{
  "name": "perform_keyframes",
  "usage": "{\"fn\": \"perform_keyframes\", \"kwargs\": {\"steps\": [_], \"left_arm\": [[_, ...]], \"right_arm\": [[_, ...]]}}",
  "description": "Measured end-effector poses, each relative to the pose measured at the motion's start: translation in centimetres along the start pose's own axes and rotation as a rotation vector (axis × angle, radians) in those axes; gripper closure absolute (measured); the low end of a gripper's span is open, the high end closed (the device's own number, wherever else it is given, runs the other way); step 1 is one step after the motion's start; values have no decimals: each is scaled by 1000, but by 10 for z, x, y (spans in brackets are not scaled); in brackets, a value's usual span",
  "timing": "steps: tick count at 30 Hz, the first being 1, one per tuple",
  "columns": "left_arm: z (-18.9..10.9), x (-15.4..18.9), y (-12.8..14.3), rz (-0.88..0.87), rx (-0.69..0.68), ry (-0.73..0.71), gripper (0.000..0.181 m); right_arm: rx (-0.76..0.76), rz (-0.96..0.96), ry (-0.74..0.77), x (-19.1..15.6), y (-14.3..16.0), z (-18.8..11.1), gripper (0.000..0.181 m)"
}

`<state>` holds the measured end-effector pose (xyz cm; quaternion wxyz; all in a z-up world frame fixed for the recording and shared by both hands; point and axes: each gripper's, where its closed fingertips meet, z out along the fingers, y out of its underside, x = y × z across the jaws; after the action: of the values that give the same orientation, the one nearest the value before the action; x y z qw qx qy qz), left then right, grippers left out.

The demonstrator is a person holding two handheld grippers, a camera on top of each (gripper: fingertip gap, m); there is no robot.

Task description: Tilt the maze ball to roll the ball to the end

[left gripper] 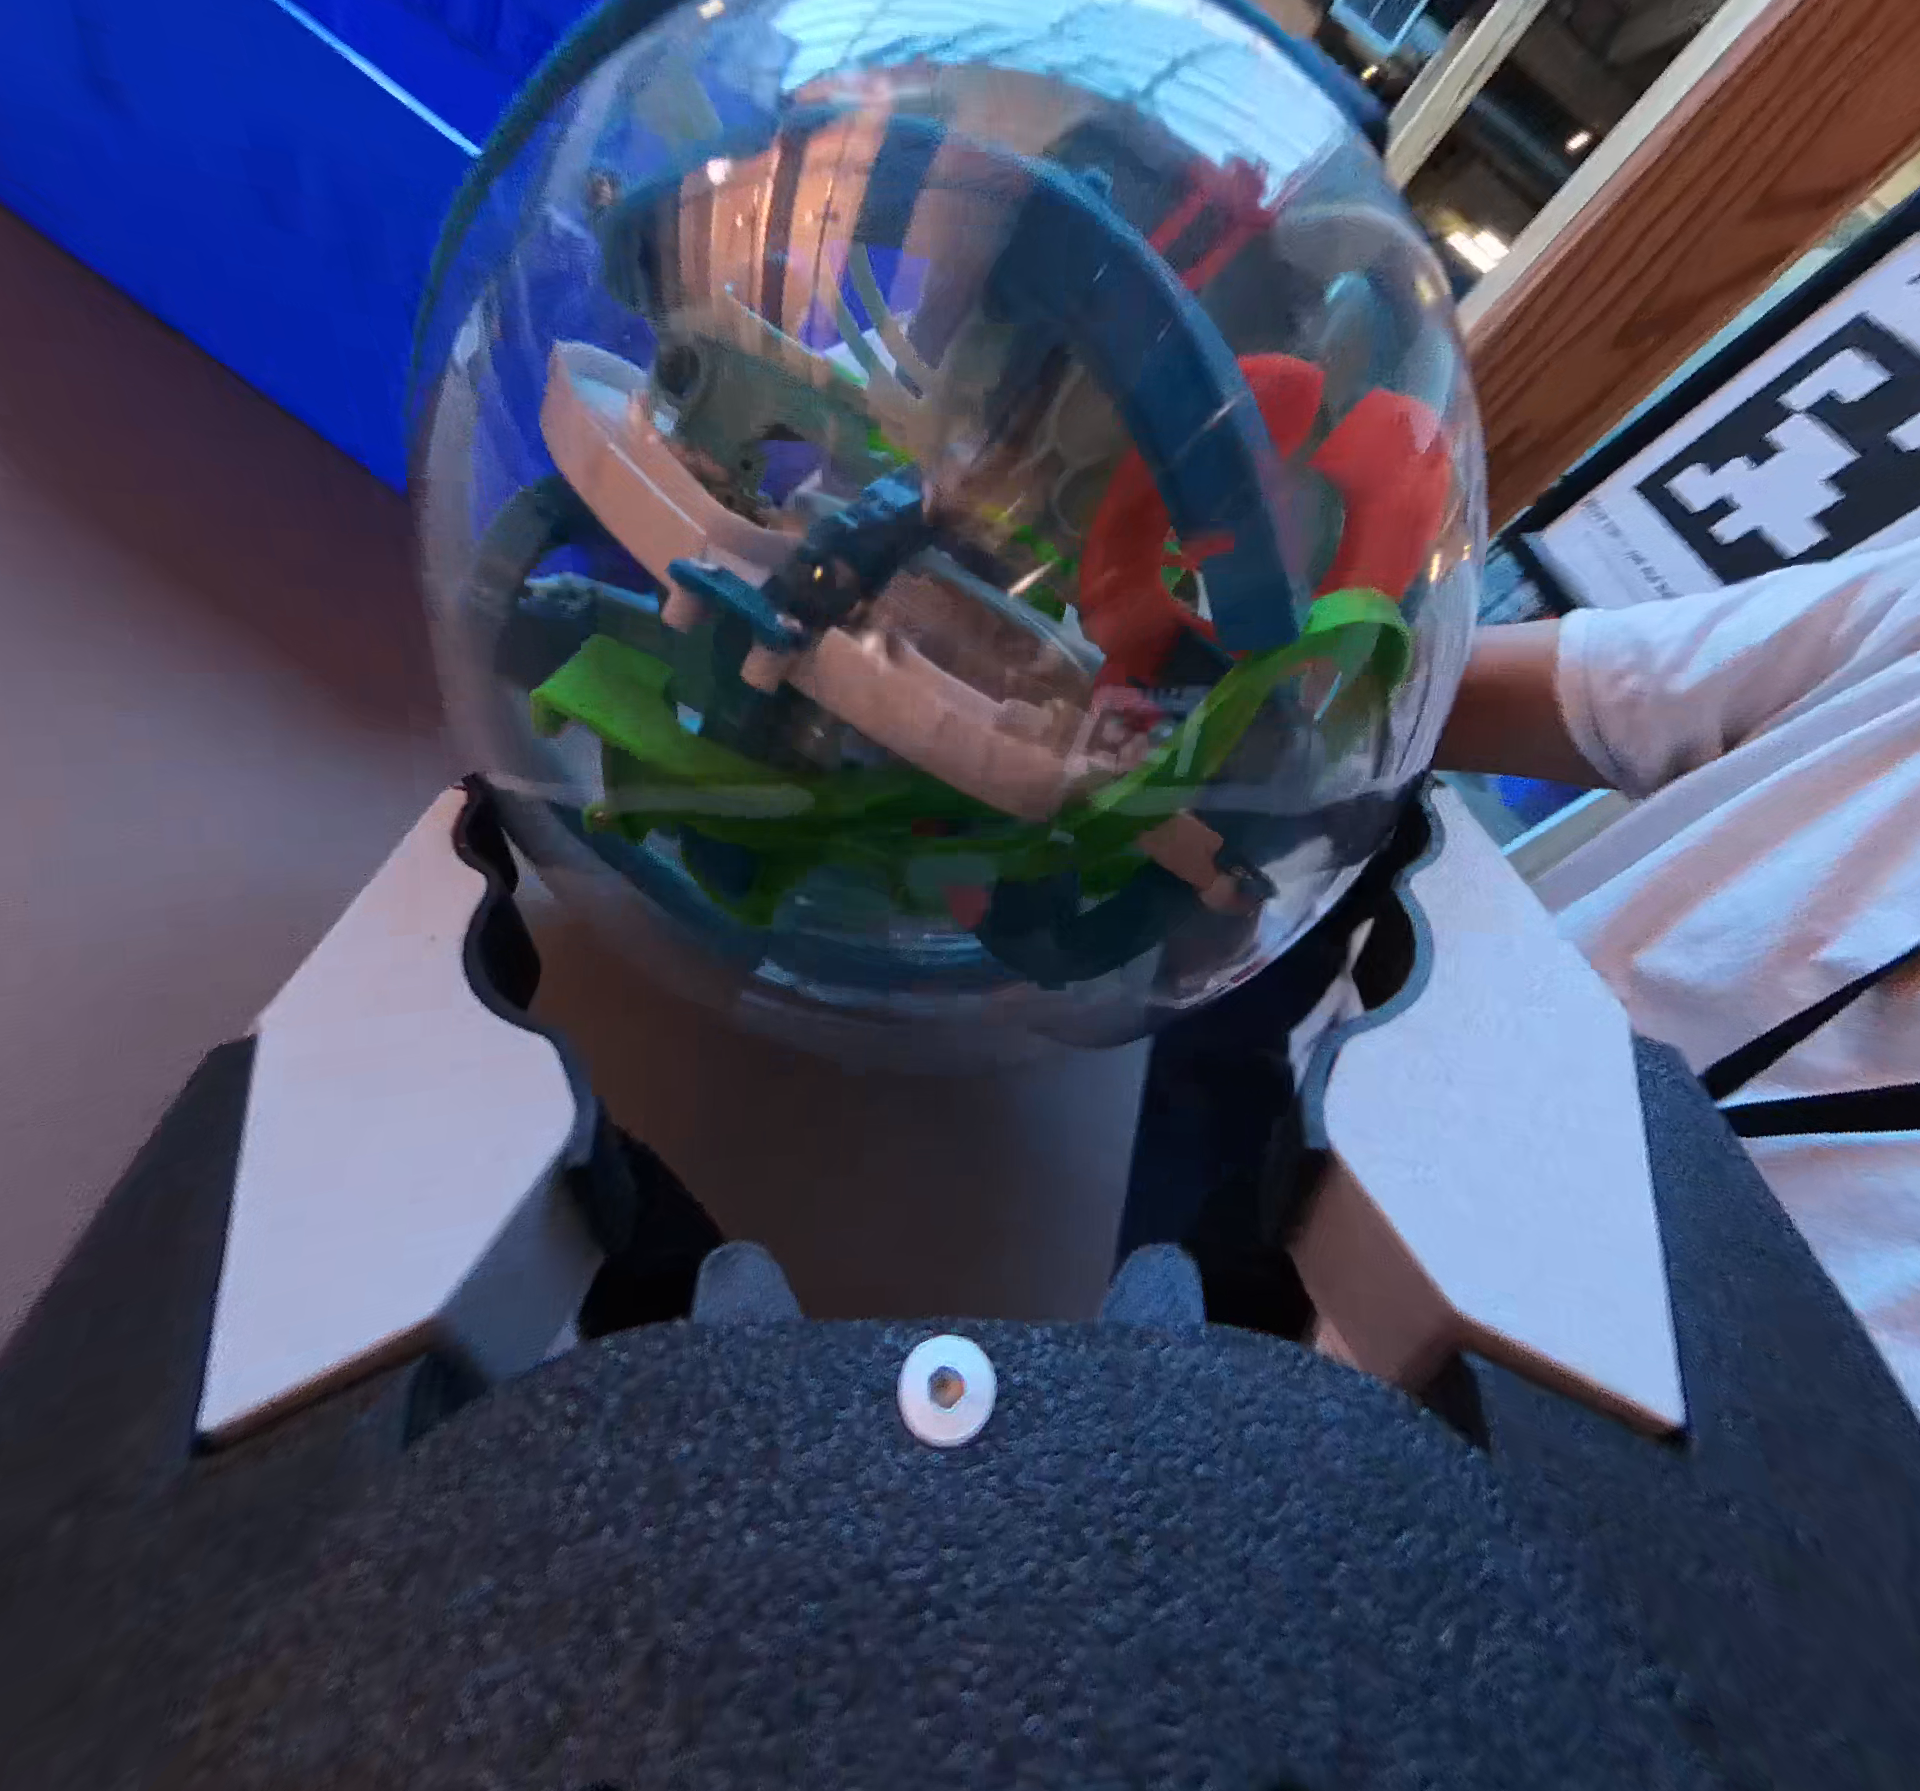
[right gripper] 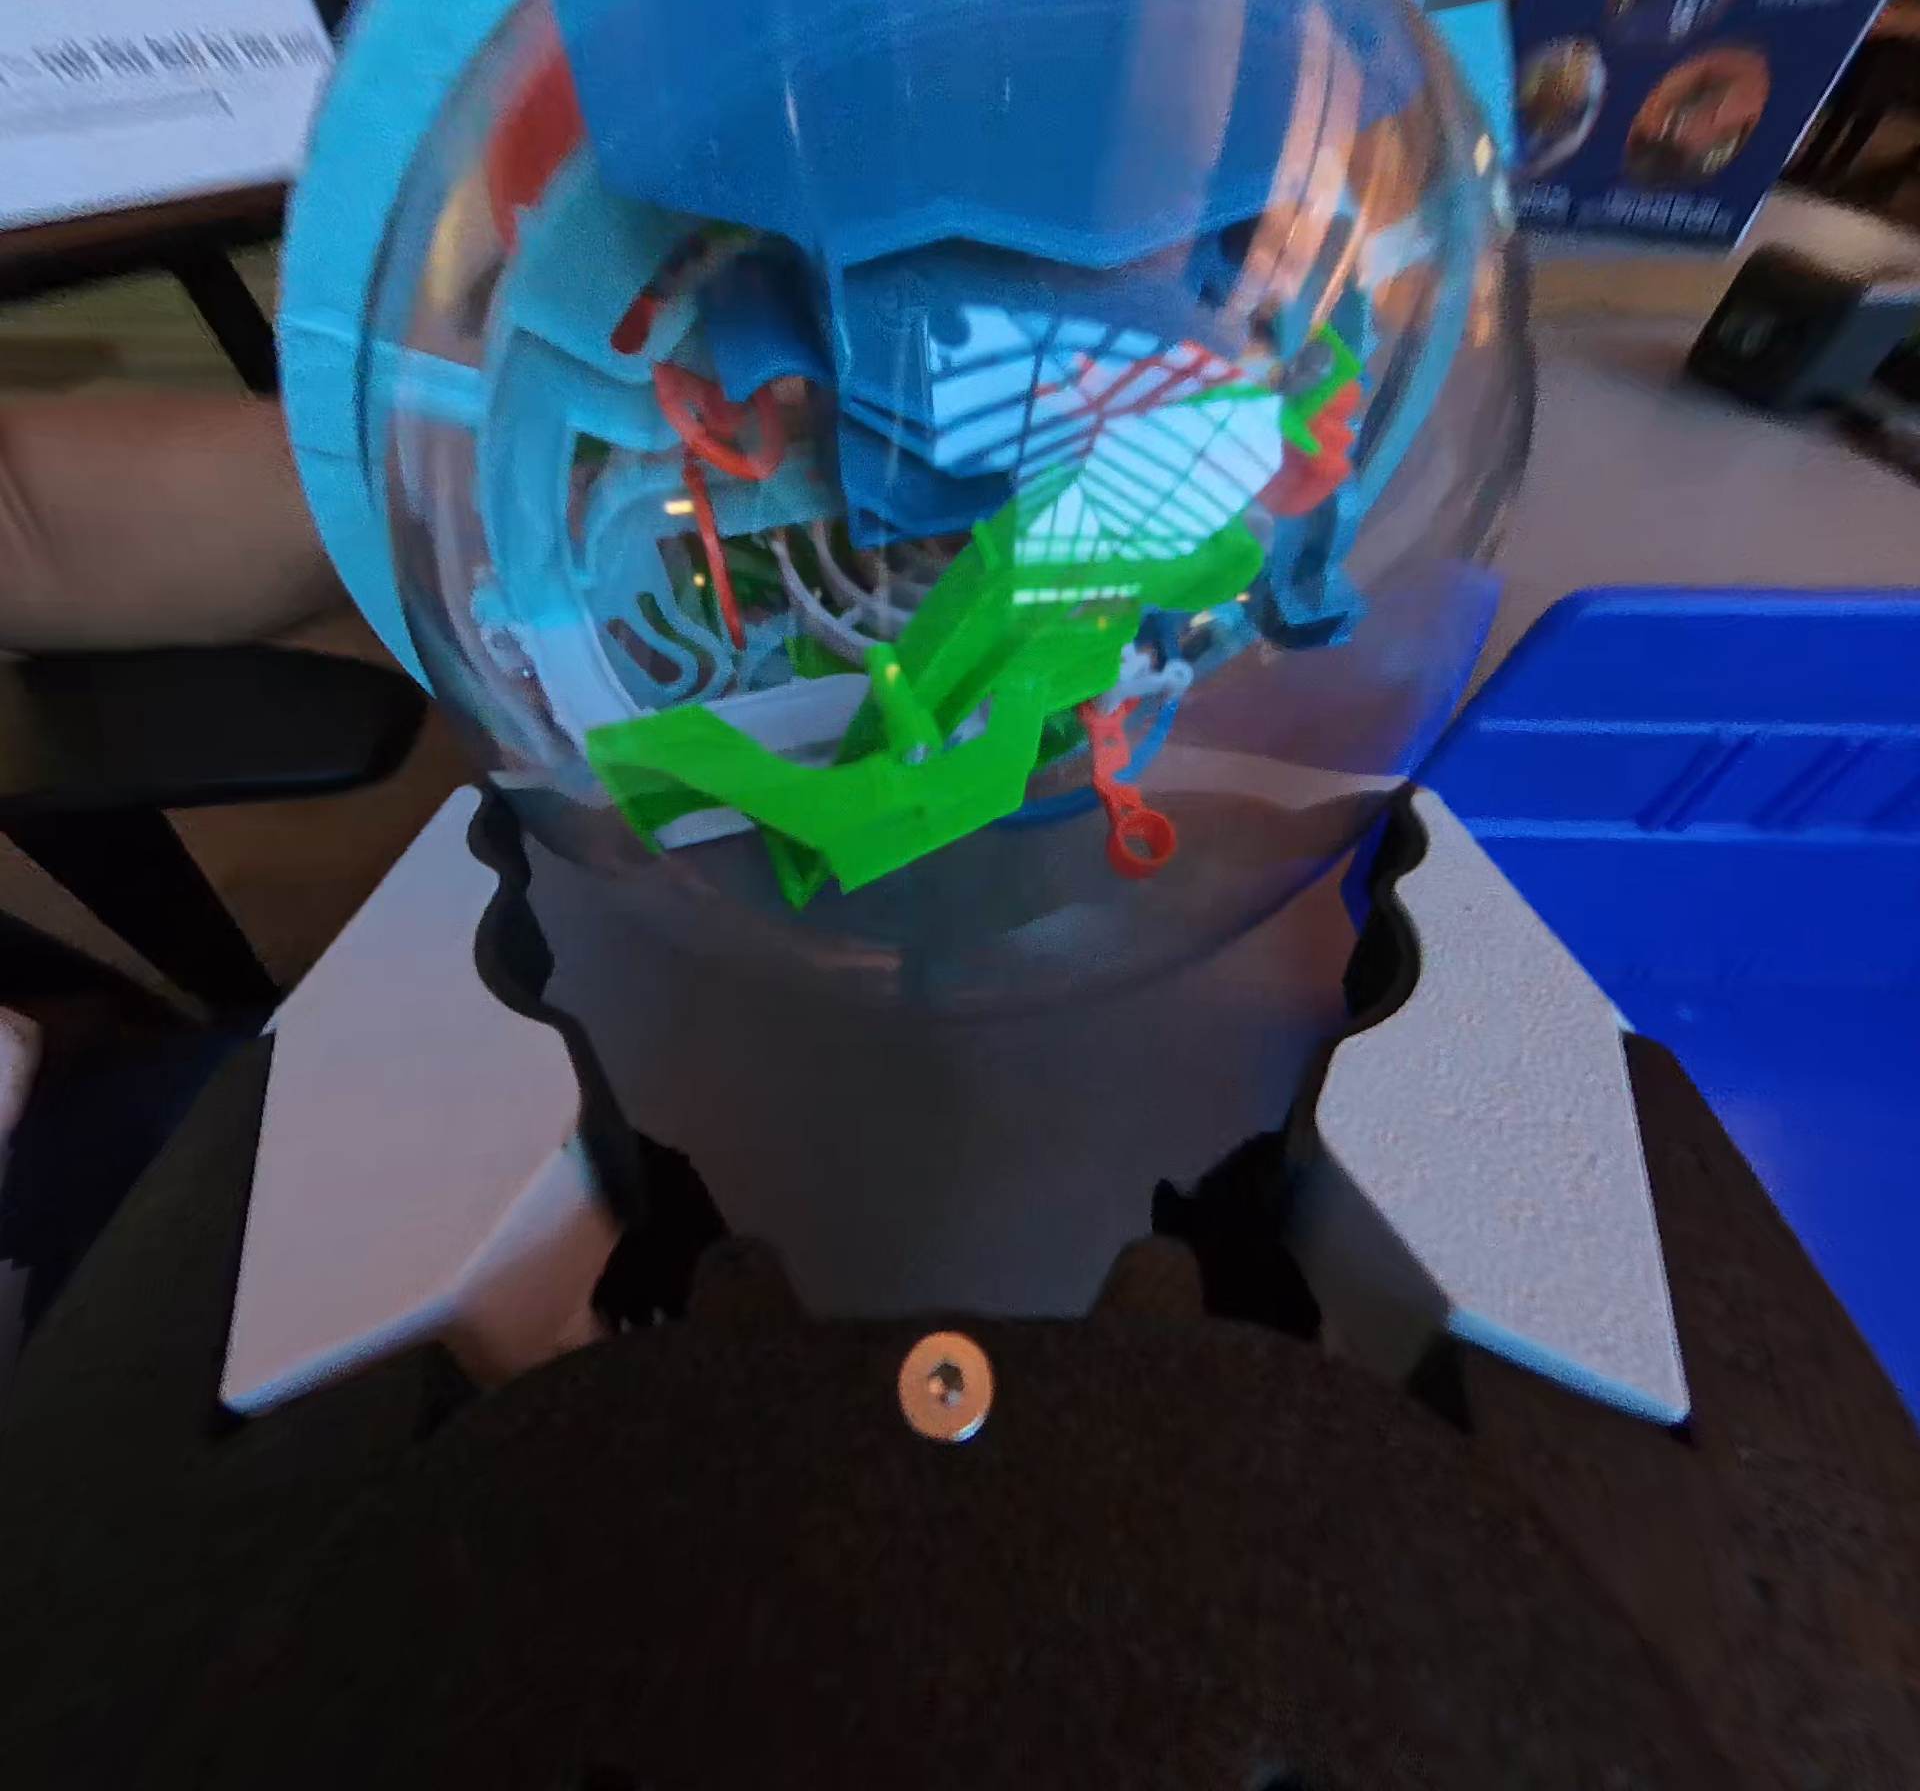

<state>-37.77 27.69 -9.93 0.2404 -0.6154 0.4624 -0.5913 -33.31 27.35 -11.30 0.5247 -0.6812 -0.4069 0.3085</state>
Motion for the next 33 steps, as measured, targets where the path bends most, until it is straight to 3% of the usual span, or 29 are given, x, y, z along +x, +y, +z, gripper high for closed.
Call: {"fn": "perform_keyframes", "kwargs": {"steps": [1, 5, 10, 14, 25, 33], "left_arm": [[3, 8, 0, -13, 20, 28, 23], [19, 46, -2, -29, 97, 113, 24], [37, 85, -11, -38, 171, 151, 24], [52, 114, -2, -102, 225, 237, 24], [70, 123, 16, -193, 241, 377, 24], [79, 148, 19, -184, 257, 511, 24]], "right_arm": [[38, 0, -4, -5, -8, -7, 27], [88, -19, -9, -29, -35, -39, 28], [43, -34, -16, -51, -56, -73, 27], [84, 8, -31, -73, -68, -95, 27], [107, 92, 9, -83, -62, -109, 27], [141, 85, 1, -94, -88, -119, 27]]}}
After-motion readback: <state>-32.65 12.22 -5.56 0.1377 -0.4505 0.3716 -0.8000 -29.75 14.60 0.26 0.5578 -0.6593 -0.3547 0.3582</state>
